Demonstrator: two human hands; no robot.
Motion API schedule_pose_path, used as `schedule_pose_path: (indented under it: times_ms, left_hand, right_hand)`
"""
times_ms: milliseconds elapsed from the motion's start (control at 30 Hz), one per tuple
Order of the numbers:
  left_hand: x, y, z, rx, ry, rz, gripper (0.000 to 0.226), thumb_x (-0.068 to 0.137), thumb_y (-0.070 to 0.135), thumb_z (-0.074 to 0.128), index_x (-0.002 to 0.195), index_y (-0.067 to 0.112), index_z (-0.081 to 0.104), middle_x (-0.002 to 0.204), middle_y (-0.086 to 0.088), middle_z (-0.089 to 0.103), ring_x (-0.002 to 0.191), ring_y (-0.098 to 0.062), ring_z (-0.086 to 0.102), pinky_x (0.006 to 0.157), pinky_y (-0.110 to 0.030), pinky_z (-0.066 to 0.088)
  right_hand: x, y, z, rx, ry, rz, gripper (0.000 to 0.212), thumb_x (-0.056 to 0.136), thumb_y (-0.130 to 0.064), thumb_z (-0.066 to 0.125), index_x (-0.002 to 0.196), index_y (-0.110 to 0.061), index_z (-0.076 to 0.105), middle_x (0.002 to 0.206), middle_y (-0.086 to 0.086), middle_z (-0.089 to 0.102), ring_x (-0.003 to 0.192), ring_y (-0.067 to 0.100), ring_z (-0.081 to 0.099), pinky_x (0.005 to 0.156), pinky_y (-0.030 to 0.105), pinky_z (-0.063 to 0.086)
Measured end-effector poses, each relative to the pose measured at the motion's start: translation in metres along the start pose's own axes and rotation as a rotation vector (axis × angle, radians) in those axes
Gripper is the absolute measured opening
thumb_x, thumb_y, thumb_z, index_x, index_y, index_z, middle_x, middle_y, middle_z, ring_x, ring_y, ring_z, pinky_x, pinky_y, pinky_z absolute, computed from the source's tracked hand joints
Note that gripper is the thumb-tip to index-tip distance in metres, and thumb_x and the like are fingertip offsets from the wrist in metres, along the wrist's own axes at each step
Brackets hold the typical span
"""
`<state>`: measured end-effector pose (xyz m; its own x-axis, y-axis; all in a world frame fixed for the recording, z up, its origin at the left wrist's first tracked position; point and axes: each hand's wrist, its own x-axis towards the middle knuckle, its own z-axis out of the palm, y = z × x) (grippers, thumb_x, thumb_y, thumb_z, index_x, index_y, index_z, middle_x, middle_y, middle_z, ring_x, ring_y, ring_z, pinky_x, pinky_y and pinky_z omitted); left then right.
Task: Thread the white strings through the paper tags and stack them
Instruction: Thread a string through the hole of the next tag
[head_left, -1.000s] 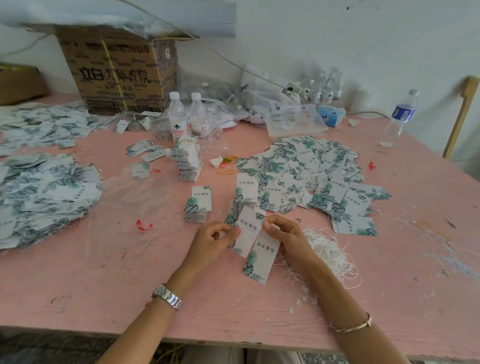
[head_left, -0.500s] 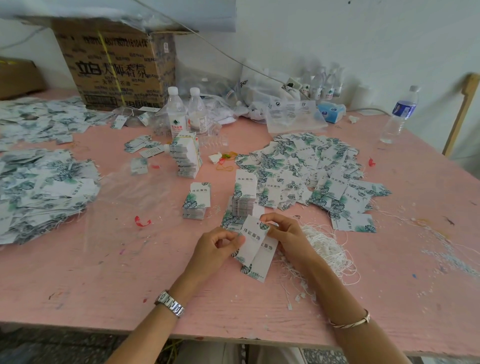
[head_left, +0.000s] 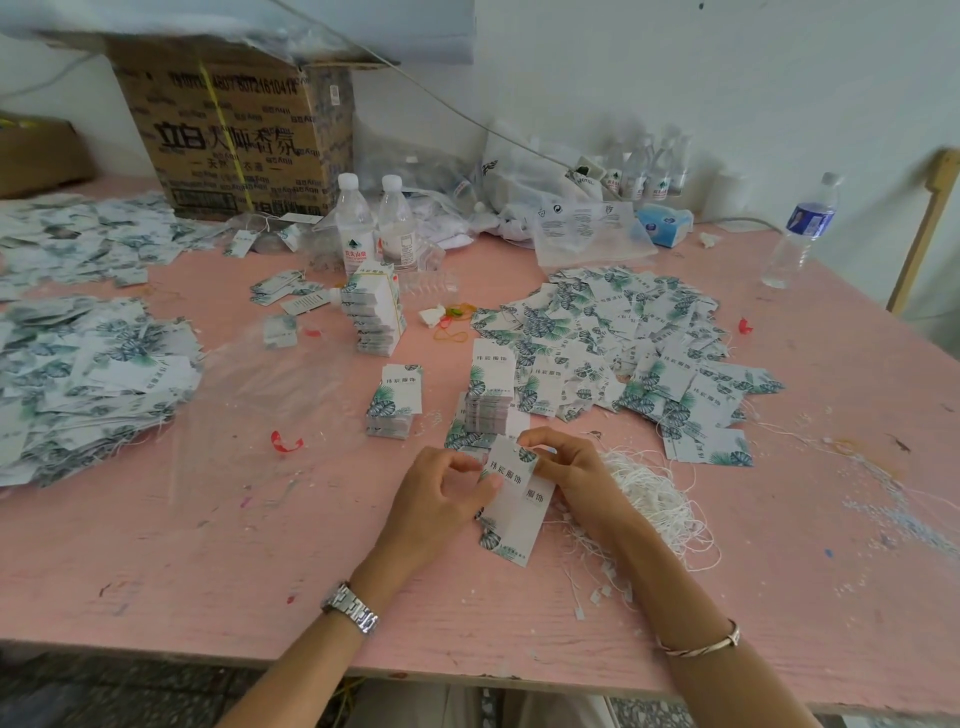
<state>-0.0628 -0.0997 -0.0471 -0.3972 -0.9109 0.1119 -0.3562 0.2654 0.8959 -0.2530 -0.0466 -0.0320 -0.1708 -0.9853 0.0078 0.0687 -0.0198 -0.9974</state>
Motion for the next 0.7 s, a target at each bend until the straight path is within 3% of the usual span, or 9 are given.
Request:
schedule_pose_path:
  times_ms: [67,133,233,300,400,467,567,700]
  left_hand:
    - [-0.002,0.003,0.002,0.041,0.089,0.113,0.033,0.082,0.045,0.075,0.109,0.031,0.060,0.107,0.018,0.051,0.087,0.011,0.046,0.073,-0.008,0.036]
    - [-0.002,0.008,0.002,0.080,0.169,0.293,0.032,0.086,0.036,0.075,0.112,0.026,0.061,0.107,0.014,0.050,0.091,0.008,0.045,0.076,-0.008,0.037]
    - [0.004,0.015,0.004,0.147,0.214,0.460,0.021,0.090,0.030,0.073,0.108,0.019,0.071,0.108,0.007,0.053,0.103,-0.007,0.054,0.084,-0.021,0.047]
    - [0.007,0.017,0.006,0.167,0.236,0.501,0.018,0.090,0.033,0.071,0.102,0.021,0.075,0.106,0.007,0.053,0.101,-0.013,0.057,0.082,-0.027,0.051]
    - [0.009,0.016,0.010,0.157,0.269,0.532,0.015,0.089,0.033,0.071,0.097,0.021,0.076,0.103,0.009,0.053,0.098,-0.008,0.055,0.080,-0.025,0.050]
    - [0.010,0.014,0.011,0.144,0.286,0.551,0.011,0.088,0.027,0.075,0.094,0.019,0.075,0.101,0.007,0.056,0.096,-0.008,0.055,0.079,-0.026,0.051]
    - [0.011,0.014,0.011,0.172,0.294,0.590,0.010,0.087,0.025,0.073,0.089,0.015,0.073,0.098,0.003,0.059,0.094,-0.006,0.053,0.079,-0.027,0.051]
    - [0.009,0.014,0.013,0.129,0.300,0.567,0.014,0.083,0.024,0.065,0.084,0.011,0.069,0.094,0.002,0.058,0.092,-0.006,0.052,0.077,-0.029,0.050]
  right_hand:
    - [0.000,0.000,0.000,0.000,-0.012,-0.010,0.017,0.097,0.004,0.054,0.095,-0.009,0.065,0.082,0.018,0.070,0.054,0.023,0.060,0.046,0.022,0.040]
    - [-0.001,0.000,0.000,-0.010,-0.019,-0.010,0.016,0.097,0.005,0.053,0.096,-0.007,0.064,0.076,0.010,0.071,0.044,0.007,0.057,0.039,0.015,0.038]
    - [-0.001,0.000,-0.001,-0.026,-0.032,-0.019,0.016,0.097,0.005,0.054,0.097,-0.007,0.064,0.073,0.008,0.070,0.044,0.007,0.057,0.040,0.016,0.040]
    - [0.000,0.000,-0.001,-0.022,-0.036,-0.029,0.018,0.095,0.002,0.057,0.094,-0.012,0.068,0.078,0.010,0.070,0.057,0.017,0.063,0.049,0.024,0.046]
    - [0.000,0.000,0.000,-0.018,-0.041,-0.035,0.025,0.093,-0.002,0.061,0.087,-0.023,0.073,0.080,0.009,0.072,0.067,0.024,0.067,0.057,0.031,0.049]
    - [-0.001,-0.001,0.000,-0.015,-0.056,-0.037,0.024,0.093,-0.004,0.062,0.086,-0.023,0.074,0.079,0.007,0.073,0.065,0.020,0.068,0.055,0.028,0.052]
    - [-0.004,-0.003,0.000,-0.034,-0.082,-0.034,0.016,0.095,-0.003,0.059,0.092,-0.015,0.070,0.072,0.002,0.073,0.052,0.008,0.065,0.043,0.015,0.044]
    - [-0.004,-0.002,0.002,-0.091,-0.103,0.002,0.009,0.098,-0.015,0.060,0.098,-0.009,0.067,0.065,-0.003,0.068,0.047,0.005,0.059,0.038,0.014,0.038]
